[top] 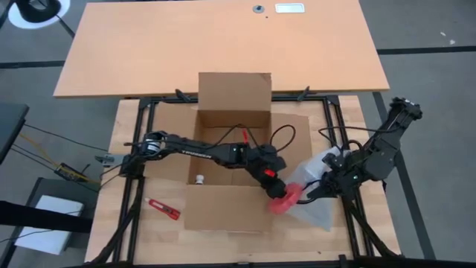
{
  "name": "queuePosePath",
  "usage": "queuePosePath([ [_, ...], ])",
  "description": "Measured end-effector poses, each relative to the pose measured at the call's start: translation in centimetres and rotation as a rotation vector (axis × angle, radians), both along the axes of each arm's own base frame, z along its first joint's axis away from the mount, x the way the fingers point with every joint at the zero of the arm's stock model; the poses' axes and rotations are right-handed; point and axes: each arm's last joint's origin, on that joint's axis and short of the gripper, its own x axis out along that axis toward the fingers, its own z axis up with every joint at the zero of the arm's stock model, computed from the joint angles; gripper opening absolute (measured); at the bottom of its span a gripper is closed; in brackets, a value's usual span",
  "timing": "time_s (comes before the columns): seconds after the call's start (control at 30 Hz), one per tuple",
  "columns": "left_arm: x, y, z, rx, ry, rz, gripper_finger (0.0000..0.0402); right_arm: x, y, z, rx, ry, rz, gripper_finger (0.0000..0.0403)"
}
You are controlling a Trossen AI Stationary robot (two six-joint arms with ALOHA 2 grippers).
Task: Unpack boxes
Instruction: Put the pink medicine organizer into the zip bag
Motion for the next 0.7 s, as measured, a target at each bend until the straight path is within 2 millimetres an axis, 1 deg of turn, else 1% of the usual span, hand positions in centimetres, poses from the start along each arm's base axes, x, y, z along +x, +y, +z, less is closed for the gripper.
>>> queuePosePath([
  [0.03, 0.2, 0.2, -0.2, -0.014, -0.008, 0.007, 0.0218, 0.2, 0.1, -0.2, -0.017, 0.011, 0.002, 0.0000],
  [0.17, 0.7, 0.5, 0.3, -0.047, -0.081, 0.007, 0.0218, 1.0, 0.5, -1.4, -0.073, 0.090, 0.046, 0.0000],
  [0.3, 0.7, 0.2, 0.4, -0.032, -0.108, -0.022, 0.0218, 1.9, 0.8, -2.2, -0.102, 0.145, 0.067, 0.0000],
  [0.5, 0.8, -0.3, -0.3, -0.055, -0.086, -0.086, 0.0218, 2.8, 0.3, -2.5, -0.158, 0.144, 0.063, 0.0000],
  [0.57, 0.9, -0.4, -0.5, -0.060, -0.081, -0.101, 0.0218, 2.9, 0.1, -2.5, -0.162, 0.142, 0.071, 0.0000],
  [0.7, 0.8, -0.5, -0.3, -0.071, -0.096, -0.145, 0.0218, 2.7, 0.1, -2.4, -0.156, 0.139, 0.095, 0.0000],
])
